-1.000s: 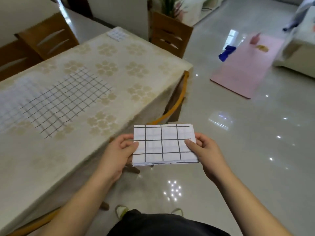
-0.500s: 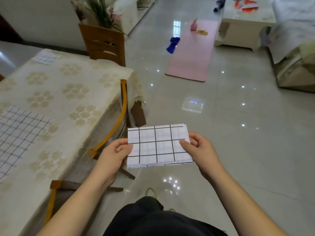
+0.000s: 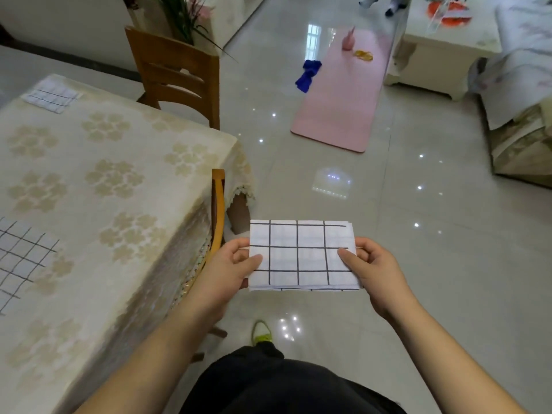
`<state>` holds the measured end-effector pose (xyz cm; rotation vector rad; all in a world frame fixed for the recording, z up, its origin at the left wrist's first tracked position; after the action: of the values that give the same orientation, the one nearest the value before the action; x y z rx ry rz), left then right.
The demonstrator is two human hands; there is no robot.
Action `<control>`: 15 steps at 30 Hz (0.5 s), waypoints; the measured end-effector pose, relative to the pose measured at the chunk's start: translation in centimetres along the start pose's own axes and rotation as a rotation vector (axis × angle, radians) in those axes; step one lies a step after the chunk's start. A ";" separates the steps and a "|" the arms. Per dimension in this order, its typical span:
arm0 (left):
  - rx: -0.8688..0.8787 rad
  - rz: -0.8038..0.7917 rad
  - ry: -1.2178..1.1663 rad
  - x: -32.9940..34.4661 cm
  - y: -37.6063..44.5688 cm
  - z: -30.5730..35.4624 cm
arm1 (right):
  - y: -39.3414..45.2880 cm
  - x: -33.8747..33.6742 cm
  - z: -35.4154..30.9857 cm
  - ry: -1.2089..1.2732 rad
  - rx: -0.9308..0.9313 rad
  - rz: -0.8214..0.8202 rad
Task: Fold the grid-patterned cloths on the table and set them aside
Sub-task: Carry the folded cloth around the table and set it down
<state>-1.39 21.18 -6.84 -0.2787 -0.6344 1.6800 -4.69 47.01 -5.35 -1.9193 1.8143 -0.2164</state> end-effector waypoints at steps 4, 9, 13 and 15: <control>0.017 -0.013 -0.020 0.1 3.4 2.4 | 3.4 0.6 -2.6 -0.004 -0.009 0.015; 0.059 0.001 -0.039 1.5 8.0 4.8 | 6.9 -0.4 -5.2 -0.002 -0.036 0.026; 0.090 0.025 -0.014 3.8 12.2 6.7 | 11.4 -2.2 -6.7 0.020 -0.059 0.018; 0.087 0.034 -0.015 5.2 14.5 7.8 | 14.4 -3.3 -7.4 0.006 -0.077 0.018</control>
<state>-18.55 22.83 -7.54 -0.2157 -0.5690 1.7384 -21.11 48.46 -4.61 -1.9549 1.8686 -0.1487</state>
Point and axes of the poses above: each hand's wrist, its own y-axis towards the middle knuckle, its own x-axis out of the palm, z = x × y, the point moved 4 cm from there along y, towards the middle knuckle, and after that the axes turned 11 degrees about -y, right-handed, at the moved point
